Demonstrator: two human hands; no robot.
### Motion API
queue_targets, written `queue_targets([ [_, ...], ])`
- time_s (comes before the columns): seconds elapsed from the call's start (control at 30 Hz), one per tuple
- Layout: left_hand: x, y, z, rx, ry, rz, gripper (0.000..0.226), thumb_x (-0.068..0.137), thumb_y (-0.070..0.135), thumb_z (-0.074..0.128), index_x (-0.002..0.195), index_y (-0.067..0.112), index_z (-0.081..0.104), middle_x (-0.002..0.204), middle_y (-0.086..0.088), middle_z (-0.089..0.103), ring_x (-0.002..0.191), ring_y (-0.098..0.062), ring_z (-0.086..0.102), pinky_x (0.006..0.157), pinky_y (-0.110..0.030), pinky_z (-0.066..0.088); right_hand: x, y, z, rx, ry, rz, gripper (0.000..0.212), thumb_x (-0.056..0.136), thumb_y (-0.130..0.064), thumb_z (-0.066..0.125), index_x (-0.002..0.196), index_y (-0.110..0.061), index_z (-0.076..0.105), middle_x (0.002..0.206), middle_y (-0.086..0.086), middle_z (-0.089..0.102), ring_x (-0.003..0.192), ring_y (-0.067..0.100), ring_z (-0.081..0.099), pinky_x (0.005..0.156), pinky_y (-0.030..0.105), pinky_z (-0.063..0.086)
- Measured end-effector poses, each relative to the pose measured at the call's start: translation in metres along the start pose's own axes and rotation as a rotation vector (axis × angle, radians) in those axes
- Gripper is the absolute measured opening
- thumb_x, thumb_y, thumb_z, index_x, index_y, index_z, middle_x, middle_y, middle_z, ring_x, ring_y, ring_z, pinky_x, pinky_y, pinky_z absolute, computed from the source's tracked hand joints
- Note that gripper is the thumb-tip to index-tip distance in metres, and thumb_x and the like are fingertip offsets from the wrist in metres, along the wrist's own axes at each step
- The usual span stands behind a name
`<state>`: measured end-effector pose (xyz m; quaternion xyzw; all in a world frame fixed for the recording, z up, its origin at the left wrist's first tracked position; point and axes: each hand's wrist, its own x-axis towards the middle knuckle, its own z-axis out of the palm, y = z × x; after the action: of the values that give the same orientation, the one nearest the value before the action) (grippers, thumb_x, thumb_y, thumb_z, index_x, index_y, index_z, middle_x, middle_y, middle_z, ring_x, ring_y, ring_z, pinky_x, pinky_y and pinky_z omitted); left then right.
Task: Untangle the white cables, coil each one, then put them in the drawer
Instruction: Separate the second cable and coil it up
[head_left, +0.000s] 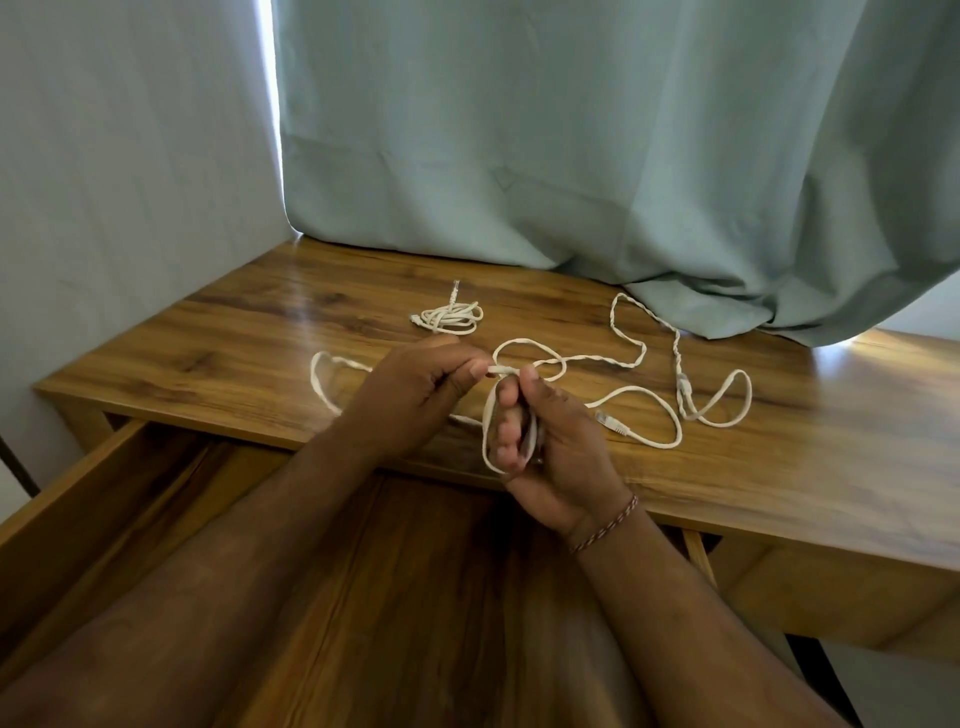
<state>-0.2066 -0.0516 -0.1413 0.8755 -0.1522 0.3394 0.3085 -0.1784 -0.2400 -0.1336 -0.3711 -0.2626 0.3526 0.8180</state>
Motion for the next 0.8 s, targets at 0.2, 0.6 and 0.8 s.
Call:
queue_targets([
  [0.2, -0.009, 0.004, 0.015, 0.119, -0.142, -0.041, 0.041, 0.1, 0.024, 0.049, 0.141, 0.029, 0.055, 0.114, 0.0, 0.073, 0.101, -0.023, 0.07, 0.081, -0.04, 0.055, 0.002, 0.001, 0.004, 0.217, 0.143, -0.187, 0.023, 0.102, -0.014, 0.048, 0.103, -0.002, 0.068, 0.091, 0.014, 0.074, 0.065, 0.012, 0.065, 0.052, 0.017, 0.049],
  [0.6, -0.014, 0.013, 0.022, 0.332, -0.18, 0.119, 0.025, 0.089, 0.038, 0.051, 0.079, 0.02, 0.066, 0.07, 0.004, 0.067, 0.059, -0.019, 0.062, 0.055, -0.026, 0.039, 0.006, 0.002, 0.012, 0.288, 0.342, -0.281, 0.035, 0.109, -0.01, 0.041, 0.137, 0.01, 0.05, 0.129, 0.028, 0.067, 0.119, 0.037, 0.069, 0.096, 0.039, 0.06],
  [0.8, -0.01, 0.019, 0.011, 0.422, -0.165, 0.17, 0.018, 0.088, 0.039, 0.061, 0.078, 0.026, 0.069, 0.067, 0.008, 0.064, 0.056, -0.013, 0.06, 0.051, -0.024, 0.035, 0.01, 0.011, 0.017, -0.33, 0.642, -0.445, 0.026, 0.107, -0.002, 0.043, 0.126, 0.0, 0.06, 0.116, 0.014, 0.075, 0.107, 0.02, 0.075, 0.094, 0.034, 0.06],
])
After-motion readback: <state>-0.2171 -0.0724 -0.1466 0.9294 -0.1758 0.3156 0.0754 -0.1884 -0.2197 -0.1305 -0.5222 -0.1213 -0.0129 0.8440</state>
